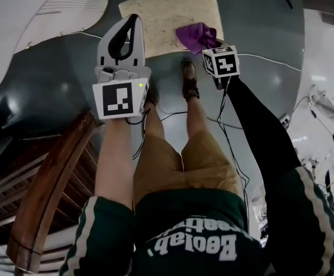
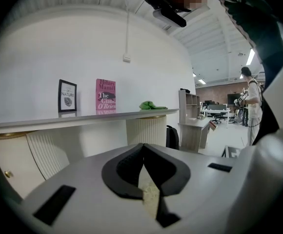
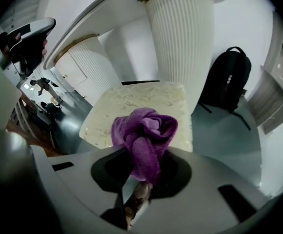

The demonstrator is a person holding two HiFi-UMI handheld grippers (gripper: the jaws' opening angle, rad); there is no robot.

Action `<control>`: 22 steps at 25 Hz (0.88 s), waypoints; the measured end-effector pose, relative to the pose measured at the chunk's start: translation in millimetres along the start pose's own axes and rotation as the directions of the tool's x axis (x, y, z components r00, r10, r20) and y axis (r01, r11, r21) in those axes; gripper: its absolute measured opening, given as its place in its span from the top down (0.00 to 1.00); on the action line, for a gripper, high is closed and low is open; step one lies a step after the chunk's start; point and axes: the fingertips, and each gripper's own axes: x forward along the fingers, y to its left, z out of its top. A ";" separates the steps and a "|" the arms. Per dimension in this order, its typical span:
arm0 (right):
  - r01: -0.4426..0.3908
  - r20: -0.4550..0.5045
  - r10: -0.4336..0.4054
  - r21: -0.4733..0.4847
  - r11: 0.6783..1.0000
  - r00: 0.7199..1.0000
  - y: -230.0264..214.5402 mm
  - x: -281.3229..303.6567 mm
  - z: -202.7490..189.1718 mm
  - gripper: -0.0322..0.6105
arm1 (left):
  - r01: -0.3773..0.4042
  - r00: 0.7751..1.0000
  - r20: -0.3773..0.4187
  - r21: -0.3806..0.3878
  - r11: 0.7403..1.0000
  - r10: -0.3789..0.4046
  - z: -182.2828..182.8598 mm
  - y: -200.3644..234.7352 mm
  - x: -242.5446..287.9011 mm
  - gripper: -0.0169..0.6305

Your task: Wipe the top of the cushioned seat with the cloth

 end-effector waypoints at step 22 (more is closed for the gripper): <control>0.132 -0.006 -0.132 0.099 0.986 0.991 -125.0 -41.9 -35.8 0.82 | 0.120 0.992 -0.042 0.015 0.993 -0.119 -6.7 -100.2 35.6 0.95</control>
